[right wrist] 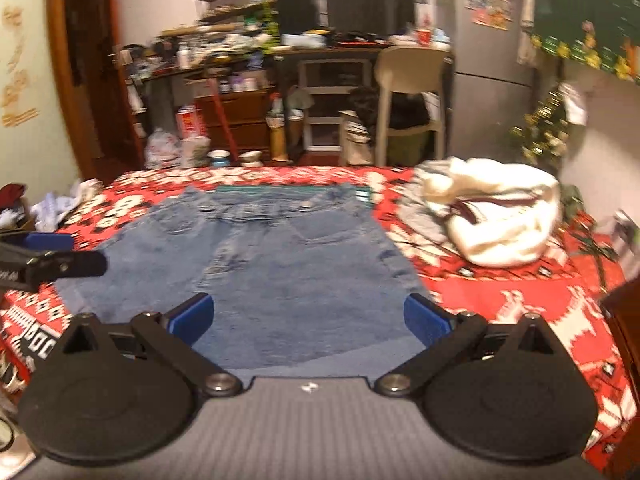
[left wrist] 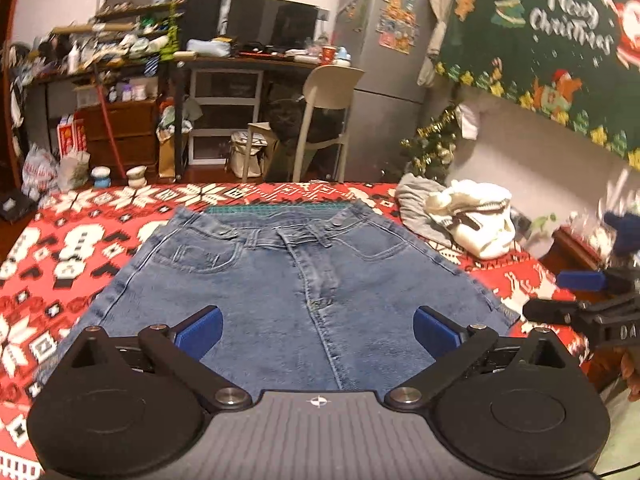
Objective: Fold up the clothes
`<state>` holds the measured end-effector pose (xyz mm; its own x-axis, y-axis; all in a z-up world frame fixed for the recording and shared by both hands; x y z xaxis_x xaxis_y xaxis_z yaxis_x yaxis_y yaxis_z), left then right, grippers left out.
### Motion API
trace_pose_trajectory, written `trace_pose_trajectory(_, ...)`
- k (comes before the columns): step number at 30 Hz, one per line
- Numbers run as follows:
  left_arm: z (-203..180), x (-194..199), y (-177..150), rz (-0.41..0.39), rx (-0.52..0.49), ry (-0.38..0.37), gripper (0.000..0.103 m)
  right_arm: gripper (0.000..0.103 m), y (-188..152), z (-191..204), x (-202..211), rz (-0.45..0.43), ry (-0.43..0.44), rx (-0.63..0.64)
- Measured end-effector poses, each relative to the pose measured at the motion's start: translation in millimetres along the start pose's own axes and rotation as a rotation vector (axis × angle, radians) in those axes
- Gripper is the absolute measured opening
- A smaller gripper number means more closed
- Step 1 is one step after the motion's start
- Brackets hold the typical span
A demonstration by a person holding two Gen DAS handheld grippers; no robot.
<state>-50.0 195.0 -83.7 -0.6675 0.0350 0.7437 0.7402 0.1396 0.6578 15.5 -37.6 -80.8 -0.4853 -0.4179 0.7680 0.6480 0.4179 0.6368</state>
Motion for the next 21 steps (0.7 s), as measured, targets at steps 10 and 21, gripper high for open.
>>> trace_pose_trajectory(10, -24.7, 4.6, 13.5, -0.039, -0.068, -0.035, 0.08, 0.102, 4.6, -21.5, 7.7, -0.044, 0.008, -0.041)
trace_pose_trajectory(21, -38.8, -7.9, 20.2, -0.016, -0.071, -0.092, 0.005, 0.013, 6.3, -44.0, 12.9, -0.072, 0.031, -0.118)
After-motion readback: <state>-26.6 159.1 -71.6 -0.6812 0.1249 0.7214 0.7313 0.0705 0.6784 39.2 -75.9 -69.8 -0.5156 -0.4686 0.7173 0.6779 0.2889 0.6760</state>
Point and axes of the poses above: each gripper's, at about its wrist camera, not at the fingertips, and x roughly against the way its jaws point, z to its left, y to its top, the point moved 5 cm from there along -x, roughly the way its jaws point, and after that the axes turned 15 degrees about z, right-handed, at the moved point
